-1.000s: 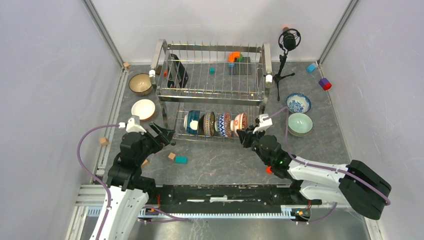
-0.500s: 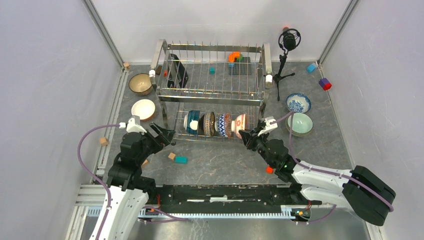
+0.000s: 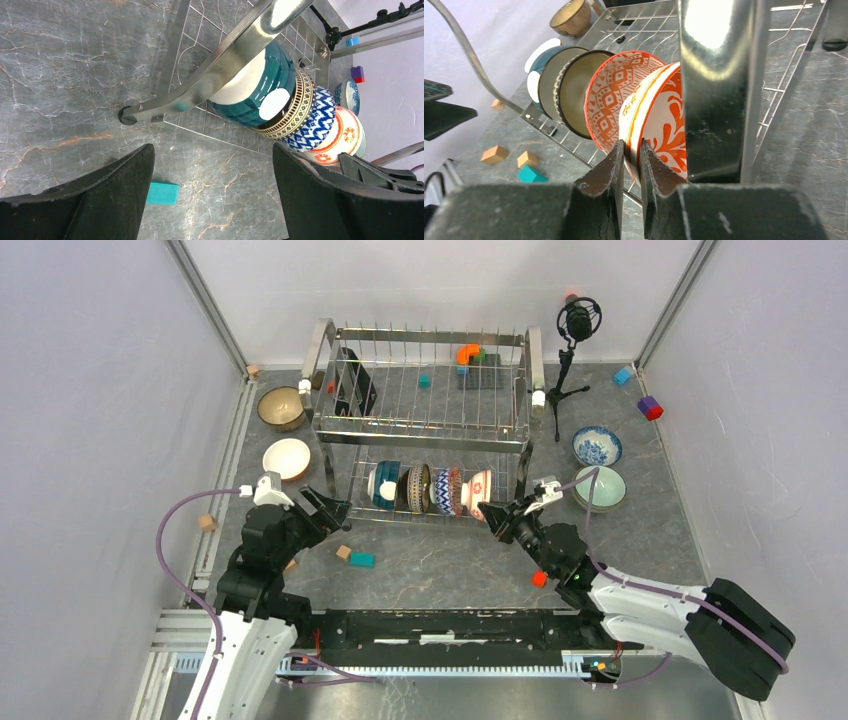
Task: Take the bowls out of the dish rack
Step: Pick up the bowl from the dish rack.
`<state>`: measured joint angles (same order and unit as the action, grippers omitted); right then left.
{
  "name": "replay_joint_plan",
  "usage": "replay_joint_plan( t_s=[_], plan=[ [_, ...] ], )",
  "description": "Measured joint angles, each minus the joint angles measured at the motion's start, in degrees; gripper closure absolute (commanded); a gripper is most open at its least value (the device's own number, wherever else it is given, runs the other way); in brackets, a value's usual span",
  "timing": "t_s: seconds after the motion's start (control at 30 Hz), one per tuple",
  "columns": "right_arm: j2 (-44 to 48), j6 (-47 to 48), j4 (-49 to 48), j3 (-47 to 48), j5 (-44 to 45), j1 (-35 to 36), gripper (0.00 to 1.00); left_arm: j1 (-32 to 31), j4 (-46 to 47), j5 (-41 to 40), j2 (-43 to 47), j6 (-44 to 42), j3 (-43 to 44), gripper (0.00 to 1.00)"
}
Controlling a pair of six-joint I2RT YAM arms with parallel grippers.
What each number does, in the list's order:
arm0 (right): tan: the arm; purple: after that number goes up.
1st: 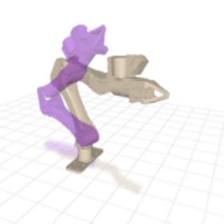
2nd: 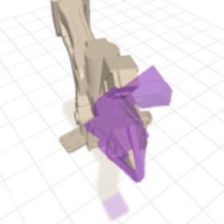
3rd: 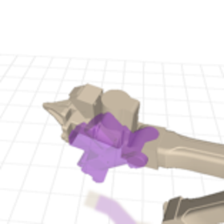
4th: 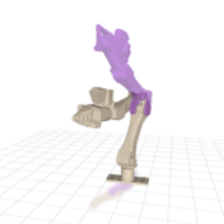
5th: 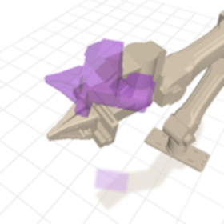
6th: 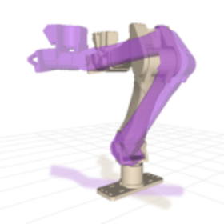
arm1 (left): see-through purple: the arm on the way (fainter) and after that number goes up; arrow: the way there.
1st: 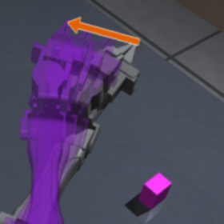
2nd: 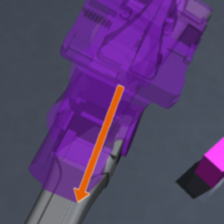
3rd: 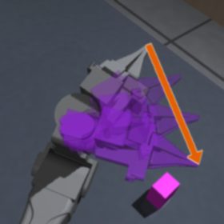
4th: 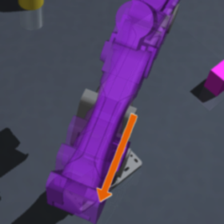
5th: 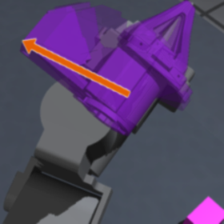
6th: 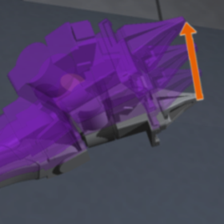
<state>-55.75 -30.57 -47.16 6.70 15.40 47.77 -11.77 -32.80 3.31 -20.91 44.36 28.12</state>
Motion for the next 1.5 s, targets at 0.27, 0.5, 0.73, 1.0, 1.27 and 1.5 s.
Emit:
replay_joint_plan(
  t_s=[0.27,0.5,0.73,1.0,1.27,1.5],
  plan=[
    [-1.5,-7.1,-8.6,-3.5,-6.3,-3.5,1.00,-0.5,0.0,0.0,0.0,0.0,0.0,0.07],
    [-4.5,-12.9,-16.5,-5.6,-11.6,-6.7,1.00,-0.5,0.0,0.0,0.0,0.0,0.0,0.07],
    [-6.6,-16.1,-21.8,-6.0,-14.7,-9.2,1.00,-0.6,0.0,0.0,0.0,0.5,0.0,0.07],
    [-9.7,-19.1,-27.5,-6.1,-17.2,-11.3,1.00,-1.0,0.0,-0.2,0.0,1.0,0.0,0.07],
    [-13.3,-21.8,-33.4,-6.1,-22.6,-12.3,1.00,-1.2,-0.1,-0.4,0.5,1.0,0.0,0.04],
    [-9.8,-22.3,-33.7,-6.1,-29.0,-12.3,1.00,-1.2,-1.9,-1.3,1.2,1.0,0.9,0.00]
  ],
)
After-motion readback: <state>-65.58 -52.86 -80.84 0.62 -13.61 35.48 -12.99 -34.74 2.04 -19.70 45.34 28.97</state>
